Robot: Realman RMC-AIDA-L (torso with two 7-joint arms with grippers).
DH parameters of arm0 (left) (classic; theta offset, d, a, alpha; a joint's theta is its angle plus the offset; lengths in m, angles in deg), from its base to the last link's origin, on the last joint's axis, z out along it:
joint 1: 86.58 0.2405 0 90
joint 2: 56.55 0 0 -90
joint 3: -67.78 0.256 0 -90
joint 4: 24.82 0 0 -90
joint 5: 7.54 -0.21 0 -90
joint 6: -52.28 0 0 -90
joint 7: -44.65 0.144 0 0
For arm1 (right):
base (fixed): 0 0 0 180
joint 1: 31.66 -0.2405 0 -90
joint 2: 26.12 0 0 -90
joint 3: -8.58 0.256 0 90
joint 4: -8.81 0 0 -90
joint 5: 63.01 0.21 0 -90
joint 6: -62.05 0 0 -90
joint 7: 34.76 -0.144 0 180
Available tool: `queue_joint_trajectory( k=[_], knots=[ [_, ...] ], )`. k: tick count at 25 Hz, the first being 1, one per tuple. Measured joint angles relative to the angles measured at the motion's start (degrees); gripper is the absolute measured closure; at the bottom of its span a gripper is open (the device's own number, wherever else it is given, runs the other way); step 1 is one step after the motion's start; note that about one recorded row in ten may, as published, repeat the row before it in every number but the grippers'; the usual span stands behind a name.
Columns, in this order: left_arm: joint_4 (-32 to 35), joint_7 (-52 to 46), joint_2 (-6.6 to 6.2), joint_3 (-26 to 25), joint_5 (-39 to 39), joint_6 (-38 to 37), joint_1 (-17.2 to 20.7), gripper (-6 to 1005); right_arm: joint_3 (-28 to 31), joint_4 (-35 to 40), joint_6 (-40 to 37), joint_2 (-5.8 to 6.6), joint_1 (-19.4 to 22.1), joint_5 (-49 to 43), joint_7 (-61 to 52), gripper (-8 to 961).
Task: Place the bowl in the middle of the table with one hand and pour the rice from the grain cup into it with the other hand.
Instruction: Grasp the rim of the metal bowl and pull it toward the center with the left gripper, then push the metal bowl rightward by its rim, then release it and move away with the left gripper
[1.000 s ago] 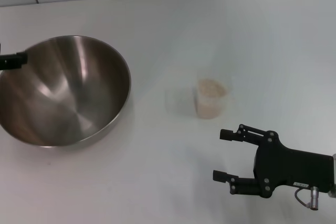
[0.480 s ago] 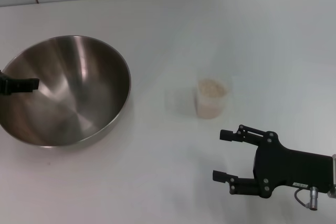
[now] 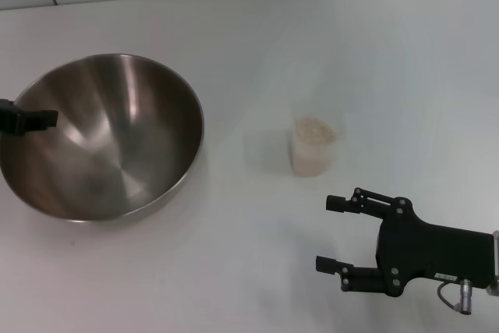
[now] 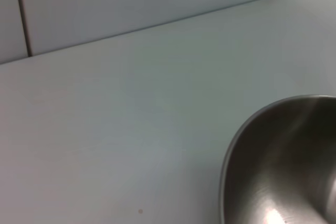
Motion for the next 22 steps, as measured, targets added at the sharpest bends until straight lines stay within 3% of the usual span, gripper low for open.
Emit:
queue_joint_trajectory(
  k=[3, 8, 17, 22],
  knots=[
    [-0.25, -0.26, 0.06, -0.04, -0.74, -0.01, -0.45, 561, 0.03, 0.0, 0.0, 0.0, 0.0, -0.03, 0.0, 127],
    [-2.73, -0.35, -0.18, -0.31, -1.54, -0.39, -2.41, 745, 0.09, 0.0, -0.02, 0.0, 0.0, -0.06, 0.0, 127],
    [-6.09, -0.04, -0.95, -4.43, -1.45, -3.68, -5.56, 953, 0.09, -0.01, -0.2, 0.09, 0.0, -0.09, 0.0, 126],
    [-8.6, 0.29, -1.14, -7.19, -0.87, -4.91, -8.71, 961, -0.12, -0.04, -0.19, 0.1, 0.0, -0.09, -0.18, 127]
  ],
)
